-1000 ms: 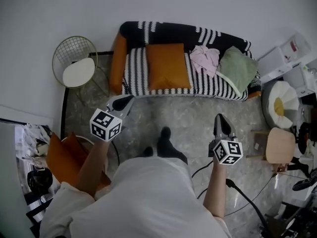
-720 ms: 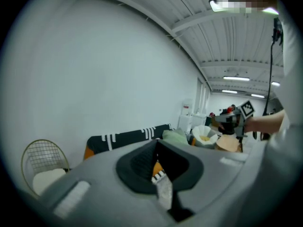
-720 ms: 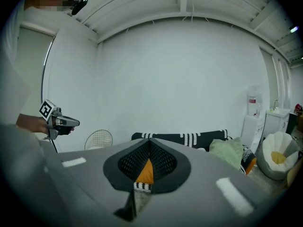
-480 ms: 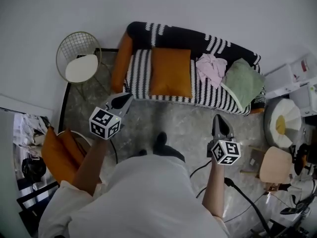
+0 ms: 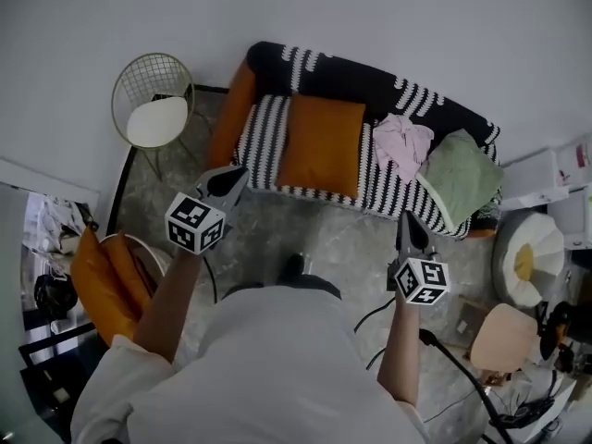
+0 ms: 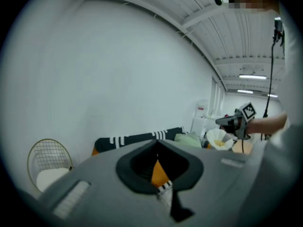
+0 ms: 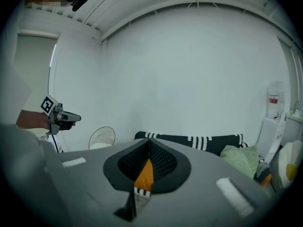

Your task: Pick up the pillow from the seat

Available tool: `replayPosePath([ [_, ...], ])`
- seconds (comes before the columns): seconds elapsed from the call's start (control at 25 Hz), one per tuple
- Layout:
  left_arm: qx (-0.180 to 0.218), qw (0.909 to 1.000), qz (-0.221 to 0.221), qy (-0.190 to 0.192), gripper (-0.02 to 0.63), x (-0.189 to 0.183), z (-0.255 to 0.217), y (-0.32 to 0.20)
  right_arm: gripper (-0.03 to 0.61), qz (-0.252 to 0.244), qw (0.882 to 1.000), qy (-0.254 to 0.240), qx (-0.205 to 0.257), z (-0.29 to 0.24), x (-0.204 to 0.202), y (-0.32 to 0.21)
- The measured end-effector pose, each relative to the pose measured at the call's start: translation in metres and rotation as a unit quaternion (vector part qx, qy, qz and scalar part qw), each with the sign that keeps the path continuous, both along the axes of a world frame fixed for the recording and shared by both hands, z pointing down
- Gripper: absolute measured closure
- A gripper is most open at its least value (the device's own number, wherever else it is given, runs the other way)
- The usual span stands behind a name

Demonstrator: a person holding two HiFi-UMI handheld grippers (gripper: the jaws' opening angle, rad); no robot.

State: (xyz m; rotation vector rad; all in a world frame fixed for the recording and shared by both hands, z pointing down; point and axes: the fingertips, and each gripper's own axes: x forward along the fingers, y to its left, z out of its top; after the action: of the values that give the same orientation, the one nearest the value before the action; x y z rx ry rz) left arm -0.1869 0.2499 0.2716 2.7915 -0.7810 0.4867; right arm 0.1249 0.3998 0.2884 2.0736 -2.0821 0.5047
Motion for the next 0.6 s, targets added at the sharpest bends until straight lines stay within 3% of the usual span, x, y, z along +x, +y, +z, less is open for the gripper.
replayPosePath([
  [0.6, -0.001, 0.9984, -0.055, -0.012, 0.615, 0.038, 0.015, -0.043, 0.574, -0.048, 0.999, -0.003, -0.003, 0.019, 0.058, -0.073],
])
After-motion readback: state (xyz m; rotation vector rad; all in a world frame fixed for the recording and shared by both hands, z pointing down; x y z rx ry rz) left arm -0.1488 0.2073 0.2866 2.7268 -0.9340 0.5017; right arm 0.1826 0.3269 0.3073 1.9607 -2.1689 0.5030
